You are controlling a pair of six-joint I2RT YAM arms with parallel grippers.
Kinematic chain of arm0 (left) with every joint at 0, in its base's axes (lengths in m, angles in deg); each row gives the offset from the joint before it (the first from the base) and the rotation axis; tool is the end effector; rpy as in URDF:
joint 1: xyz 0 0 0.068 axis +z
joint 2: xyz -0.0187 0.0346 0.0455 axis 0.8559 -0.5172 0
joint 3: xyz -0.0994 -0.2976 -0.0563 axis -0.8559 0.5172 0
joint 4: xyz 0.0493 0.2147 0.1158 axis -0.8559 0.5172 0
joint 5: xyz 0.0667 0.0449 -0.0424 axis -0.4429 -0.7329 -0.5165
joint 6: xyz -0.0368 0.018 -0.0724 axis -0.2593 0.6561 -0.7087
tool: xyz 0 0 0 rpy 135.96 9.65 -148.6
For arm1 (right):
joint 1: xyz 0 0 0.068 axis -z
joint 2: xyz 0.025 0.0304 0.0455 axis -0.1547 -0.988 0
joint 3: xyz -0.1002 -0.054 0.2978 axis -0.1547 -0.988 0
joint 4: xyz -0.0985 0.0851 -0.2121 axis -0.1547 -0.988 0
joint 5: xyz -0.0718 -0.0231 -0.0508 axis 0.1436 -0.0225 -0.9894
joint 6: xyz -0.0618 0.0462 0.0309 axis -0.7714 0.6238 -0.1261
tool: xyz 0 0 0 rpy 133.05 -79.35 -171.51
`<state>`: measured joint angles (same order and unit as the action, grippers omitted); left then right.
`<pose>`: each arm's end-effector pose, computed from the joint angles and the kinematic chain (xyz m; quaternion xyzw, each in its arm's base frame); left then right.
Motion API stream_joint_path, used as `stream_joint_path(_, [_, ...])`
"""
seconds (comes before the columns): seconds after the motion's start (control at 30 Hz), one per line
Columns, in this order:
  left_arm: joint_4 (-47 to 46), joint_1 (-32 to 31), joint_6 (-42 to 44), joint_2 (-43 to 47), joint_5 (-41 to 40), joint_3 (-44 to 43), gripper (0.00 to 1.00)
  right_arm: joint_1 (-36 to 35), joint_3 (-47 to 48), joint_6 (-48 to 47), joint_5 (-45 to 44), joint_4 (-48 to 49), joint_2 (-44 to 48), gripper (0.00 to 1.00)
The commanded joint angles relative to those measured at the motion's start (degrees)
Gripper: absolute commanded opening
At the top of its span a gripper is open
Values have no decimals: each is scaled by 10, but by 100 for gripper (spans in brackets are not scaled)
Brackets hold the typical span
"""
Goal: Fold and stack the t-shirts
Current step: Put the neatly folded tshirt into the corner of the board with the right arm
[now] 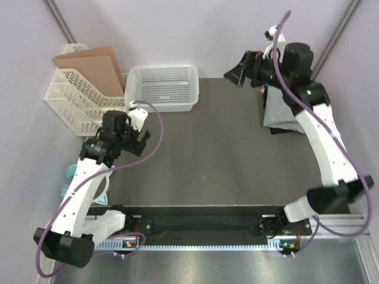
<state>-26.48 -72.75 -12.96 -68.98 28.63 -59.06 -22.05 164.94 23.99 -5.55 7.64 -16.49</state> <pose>0.1879 -0.0392 0.3586 0.2505 0.8789 0.0667 0.4004 0.3417 0.1104 0.5101 -0.0780 0.7850 0.3305 0.5182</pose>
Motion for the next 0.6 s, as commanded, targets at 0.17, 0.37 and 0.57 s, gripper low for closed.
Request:
stream_joint_path(0.17, [-33, 4, -71, 48, 29, 30, 99, -106, -254, -52, -132, 26, 191, 100])
stream_joint_path(0.37, [-83, 4, -101, 42, 40, 73, 99, -114, -389, -55, -186, 22, 258, 100])
stream_joint_path(0.57, [-145, 5, -112, 24, 37, 116, 99, -114, -421, -57, -194, 10, 278, 100])
